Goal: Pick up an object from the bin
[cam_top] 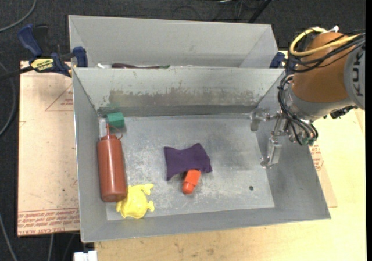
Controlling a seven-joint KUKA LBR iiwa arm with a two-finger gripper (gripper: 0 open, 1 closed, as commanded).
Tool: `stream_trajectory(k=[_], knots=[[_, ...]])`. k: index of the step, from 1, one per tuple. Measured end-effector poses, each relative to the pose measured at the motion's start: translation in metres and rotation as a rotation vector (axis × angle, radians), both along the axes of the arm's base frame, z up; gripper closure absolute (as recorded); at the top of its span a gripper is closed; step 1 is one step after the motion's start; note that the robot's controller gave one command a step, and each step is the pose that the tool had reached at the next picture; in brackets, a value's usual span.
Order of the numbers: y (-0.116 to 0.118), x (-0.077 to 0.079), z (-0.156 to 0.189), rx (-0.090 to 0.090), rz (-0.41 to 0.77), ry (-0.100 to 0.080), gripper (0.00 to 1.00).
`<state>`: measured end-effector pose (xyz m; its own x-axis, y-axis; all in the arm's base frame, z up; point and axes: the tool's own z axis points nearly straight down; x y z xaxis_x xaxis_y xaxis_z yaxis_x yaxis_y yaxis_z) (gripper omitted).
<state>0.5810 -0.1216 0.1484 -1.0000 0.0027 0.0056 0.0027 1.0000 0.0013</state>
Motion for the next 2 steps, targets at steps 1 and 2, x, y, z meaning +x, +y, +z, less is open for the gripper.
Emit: stream_trajectory(k=[1, 2], knots=[[0.000, 0.002, 0.005, -0.001, 0.003, -0.007, 0.00], [0.033, 0.003, -0.030, -0.004, 0.212, -0.013, 0.00]])
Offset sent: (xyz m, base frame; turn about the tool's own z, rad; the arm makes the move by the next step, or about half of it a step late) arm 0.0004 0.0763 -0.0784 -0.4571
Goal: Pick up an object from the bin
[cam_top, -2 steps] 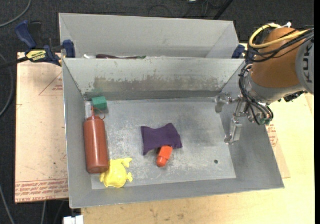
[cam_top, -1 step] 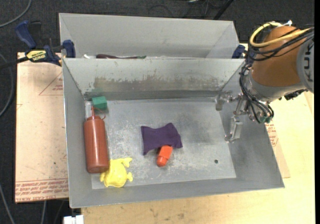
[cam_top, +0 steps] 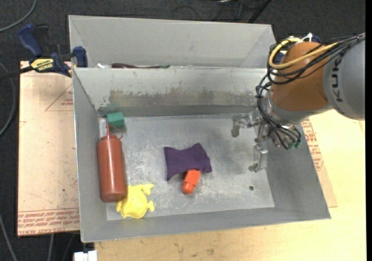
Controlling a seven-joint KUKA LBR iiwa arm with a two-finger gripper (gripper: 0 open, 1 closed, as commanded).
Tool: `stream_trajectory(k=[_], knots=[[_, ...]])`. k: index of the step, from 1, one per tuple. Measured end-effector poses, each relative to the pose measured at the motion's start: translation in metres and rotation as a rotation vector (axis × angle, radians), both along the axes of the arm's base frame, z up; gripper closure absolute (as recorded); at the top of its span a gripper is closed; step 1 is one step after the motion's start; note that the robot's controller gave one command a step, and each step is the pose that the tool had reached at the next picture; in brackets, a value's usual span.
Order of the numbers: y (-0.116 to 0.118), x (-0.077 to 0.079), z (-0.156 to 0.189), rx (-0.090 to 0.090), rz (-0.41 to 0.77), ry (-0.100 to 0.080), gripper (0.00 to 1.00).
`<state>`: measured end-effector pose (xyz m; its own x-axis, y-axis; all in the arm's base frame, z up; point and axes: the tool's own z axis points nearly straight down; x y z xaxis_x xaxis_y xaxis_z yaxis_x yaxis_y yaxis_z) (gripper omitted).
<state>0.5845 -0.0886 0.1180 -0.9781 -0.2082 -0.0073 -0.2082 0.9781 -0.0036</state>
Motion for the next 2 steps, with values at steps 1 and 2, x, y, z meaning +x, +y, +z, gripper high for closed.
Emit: stream_trajectory(k=[1, 2], knots=[[0.036, -0.008, -0.008, 0.005, 0.193, 0.014, 0.00], [0.073, 0.001, 0.006, -0.001, 0.314, -0.002, 0.00]])
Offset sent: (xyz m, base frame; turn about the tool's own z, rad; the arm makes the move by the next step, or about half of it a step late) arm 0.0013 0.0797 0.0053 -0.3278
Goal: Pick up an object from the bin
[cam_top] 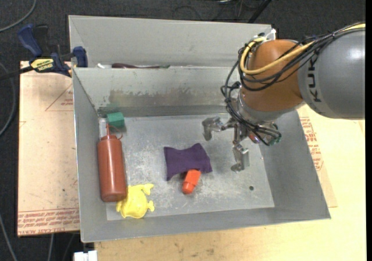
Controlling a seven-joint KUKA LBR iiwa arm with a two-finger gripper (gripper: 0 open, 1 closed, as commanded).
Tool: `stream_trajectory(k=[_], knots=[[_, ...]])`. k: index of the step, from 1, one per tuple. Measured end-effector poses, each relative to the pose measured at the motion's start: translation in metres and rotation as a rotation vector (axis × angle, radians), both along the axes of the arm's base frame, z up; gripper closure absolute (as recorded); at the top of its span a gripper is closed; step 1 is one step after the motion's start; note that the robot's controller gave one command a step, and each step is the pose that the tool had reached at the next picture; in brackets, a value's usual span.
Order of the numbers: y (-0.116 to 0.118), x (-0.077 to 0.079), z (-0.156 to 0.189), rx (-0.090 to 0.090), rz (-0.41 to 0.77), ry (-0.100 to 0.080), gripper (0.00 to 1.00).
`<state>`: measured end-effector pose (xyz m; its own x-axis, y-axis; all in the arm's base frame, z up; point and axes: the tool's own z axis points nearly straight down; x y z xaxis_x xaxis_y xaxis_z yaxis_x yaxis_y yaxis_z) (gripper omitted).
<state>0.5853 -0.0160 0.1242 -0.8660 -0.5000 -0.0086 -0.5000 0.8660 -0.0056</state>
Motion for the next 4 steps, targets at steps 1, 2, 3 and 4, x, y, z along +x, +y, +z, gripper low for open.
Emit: stream_trajectory(k=[1, 2, 3, 4], knots=[[0.0657, -0.0093, -0.0521, 0.006, -0.028, 0.012, 0.00], [0.0750, -0.0007, -0.0534, -0.002, 0.318, -0.003, 1.00], [0.0750, -0.0007, -0.0534, -0.002, 0.318, -0.003, 1.00], [0.0751, -0.0019, -0.0494, -0.001, 0.318, 0.000, 1.00]])
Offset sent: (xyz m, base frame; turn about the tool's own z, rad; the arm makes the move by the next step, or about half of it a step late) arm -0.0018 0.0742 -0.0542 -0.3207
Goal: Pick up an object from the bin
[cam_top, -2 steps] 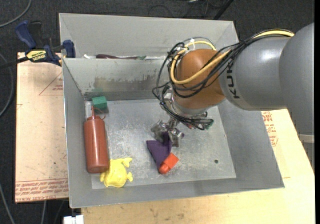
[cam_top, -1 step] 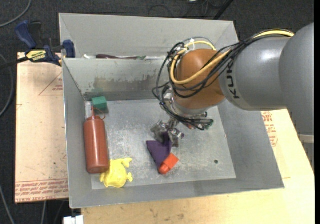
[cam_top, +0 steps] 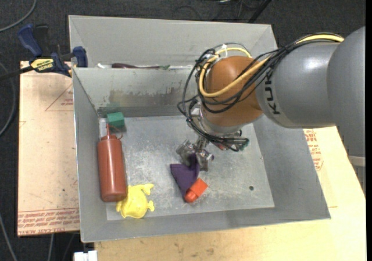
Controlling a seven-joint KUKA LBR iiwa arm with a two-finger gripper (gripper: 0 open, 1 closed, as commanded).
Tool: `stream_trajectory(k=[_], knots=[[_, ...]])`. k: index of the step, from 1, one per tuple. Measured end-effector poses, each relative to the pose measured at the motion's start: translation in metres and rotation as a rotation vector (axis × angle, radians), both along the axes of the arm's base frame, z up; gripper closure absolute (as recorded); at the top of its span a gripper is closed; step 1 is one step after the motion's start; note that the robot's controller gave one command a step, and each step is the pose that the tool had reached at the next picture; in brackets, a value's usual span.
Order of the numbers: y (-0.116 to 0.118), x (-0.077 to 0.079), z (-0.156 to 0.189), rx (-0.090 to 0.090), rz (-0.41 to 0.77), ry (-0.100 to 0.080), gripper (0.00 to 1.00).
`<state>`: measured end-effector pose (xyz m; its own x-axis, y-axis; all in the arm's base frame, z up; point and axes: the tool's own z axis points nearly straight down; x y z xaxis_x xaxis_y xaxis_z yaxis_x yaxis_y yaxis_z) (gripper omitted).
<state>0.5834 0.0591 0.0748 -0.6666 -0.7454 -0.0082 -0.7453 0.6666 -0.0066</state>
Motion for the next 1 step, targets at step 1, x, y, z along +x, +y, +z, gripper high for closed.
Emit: stream_trajectory(k=[1], knots=[[0.0001, -0.0011, 0.0156, 0.000, -0.001, 0.004, 1.00]])
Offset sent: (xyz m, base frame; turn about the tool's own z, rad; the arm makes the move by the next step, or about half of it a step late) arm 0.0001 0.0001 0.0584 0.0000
